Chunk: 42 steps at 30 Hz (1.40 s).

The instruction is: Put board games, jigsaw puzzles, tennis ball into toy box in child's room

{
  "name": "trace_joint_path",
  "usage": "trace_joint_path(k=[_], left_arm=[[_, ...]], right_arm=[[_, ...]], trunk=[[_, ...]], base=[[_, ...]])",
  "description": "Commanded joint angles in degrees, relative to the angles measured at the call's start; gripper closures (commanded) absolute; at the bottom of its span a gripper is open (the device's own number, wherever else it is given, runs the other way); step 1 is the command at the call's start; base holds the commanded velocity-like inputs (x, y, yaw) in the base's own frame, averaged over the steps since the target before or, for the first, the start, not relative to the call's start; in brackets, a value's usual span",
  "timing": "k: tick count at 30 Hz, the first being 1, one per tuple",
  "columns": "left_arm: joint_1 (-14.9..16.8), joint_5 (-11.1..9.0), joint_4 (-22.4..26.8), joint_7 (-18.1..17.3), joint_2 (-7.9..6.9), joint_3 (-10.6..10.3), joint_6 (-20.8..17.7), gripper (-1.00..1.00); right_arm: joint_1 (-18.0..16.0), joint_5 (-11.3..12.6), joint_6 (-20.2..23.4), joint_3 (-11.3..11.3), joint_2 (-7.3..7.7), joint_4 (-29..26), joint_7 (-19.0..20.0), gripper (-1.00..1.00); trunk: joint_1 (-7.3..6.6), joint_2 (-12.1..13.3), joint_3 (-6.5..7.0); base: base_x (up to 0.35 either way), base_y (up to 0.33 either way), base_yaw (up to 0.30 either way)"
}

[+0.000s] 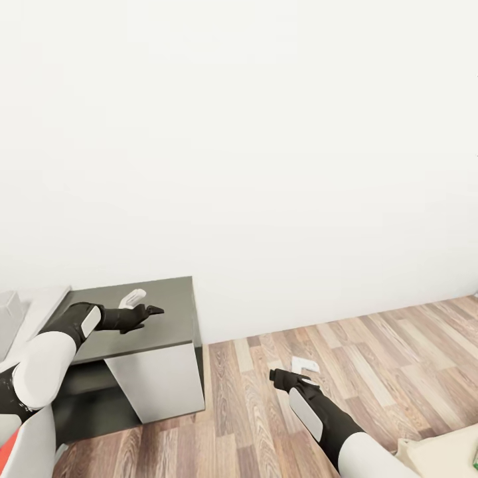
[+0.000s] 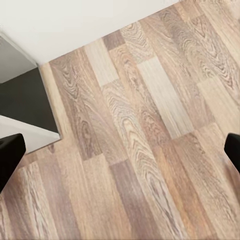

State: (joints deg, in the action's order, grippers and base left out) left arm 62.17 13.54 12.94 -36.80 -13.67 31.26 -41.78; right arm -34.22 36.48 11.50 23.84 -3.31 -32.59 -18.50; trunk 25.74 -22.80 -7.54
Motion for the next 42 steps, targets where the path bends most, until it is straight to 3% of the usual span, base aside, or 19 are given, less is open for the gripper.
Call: trace_joint_path(k=[1,19,26,35,42], left_arm=[[0.1,0.6,0.1,-0.4,0.02,0.5,-0.3,-1.0],[0.0,0.5,0.1,-0.4,0.06,0.4,-0.1,-1.0],[0.0,0.6,0.1,-0.3,0.07,0.4,-0.1,-1.0],[0.0,0.5,0.1,-0.3,0.12,0.4,0.0,-1.0],[-0.1,0.5,0.1,-0.3,0.11,0.5,0.0,-1.0]], right_arm=[[-0.1,0.4,0.2,0.3,0.03,-0.1,-0.5,-1.0],[-0.1,0.4,1.4,0.0,-0.09,-2.8,-0.7,-1.0],[-0.1,0.2,7.1,-0.2,-0.93,-10.1,-1.0,-1.0],[-0.1,0.4,11.5,-1.7,-0.22,-17.8,-1.0,-1.0],[0.0,0.3,14.7,-2.2,0.11,-19.9,-1.1,-1.0]], trunk=[[0.04,-0.1,-0.05],[0.04,-0.1,0.12],[0.04,-0.1,0.12],[0.04,-0.1,0.12],[0.04,-0.1,0.12]], base=[[0.0,0.0,-0.011],[0.0,0.0,-0.001],[0.0,0.0,0.0],[0.0,0.0,-0.049],[0.0,0.0,-0.233]])
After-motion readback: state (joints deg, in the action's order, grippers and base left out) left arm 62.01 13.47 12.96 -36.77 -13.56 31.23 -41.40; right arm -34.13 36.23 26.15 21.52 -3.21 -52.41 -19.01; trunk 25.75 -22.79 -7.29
